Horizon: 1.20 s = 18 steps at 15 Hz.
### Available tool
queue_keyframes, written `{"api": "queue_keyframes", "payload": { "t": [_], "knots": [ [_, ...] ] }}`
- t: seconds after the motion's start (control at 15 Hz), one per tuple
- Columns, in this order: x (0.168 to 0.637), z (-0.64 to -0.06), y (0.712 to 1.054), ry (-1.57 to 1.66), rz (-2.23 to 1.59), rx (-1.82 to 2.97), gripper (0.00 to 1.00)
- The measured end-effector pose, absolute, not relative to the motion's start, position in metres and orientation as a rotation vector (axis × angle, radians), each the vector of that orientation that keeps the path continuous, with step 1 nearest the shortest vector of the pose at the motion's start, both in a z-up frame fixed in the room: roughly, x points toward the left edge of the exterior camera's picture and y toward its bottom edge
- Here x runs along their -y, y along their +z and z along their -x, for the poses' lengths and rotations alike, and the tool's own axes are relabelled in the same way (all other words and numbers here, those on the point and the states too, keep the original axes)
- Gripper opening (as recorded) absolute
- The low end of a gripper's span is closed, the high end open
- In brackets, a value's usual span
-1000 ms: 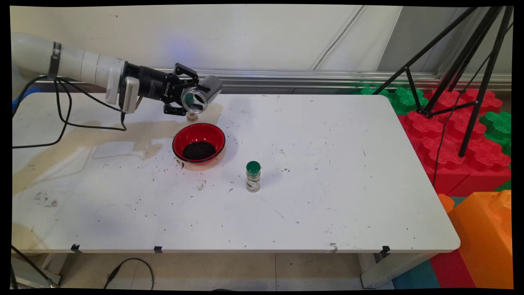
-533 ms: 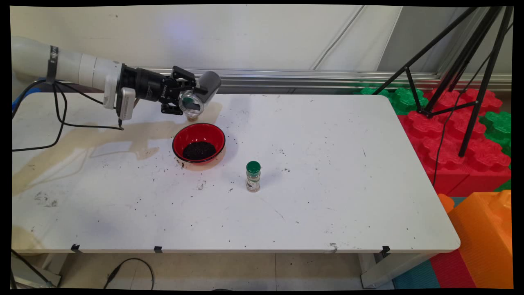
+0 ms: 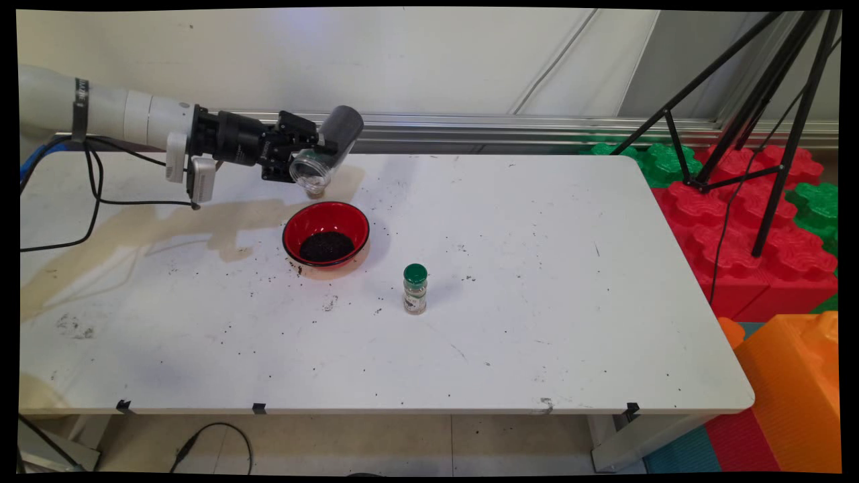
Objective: Pour the black seasoning powder in the red bowl
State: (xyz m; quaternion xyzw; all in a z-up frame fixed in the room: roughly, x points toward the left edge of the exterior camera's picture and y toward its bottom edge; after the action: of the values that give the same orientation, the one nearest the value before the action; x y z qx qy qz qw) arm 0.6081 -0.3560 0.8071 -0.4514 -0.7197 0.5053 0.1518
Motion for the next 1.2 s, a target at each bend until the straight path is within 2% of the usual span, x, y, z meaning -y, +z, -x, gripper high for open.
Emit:
{"api": "queue_keyframes", "payload": {
  "t": [1.2],
  "knots": [
    [0.34, -0.6, 0.815, 1.615, 1.612, 1.915, 0.0]
  ]
}}
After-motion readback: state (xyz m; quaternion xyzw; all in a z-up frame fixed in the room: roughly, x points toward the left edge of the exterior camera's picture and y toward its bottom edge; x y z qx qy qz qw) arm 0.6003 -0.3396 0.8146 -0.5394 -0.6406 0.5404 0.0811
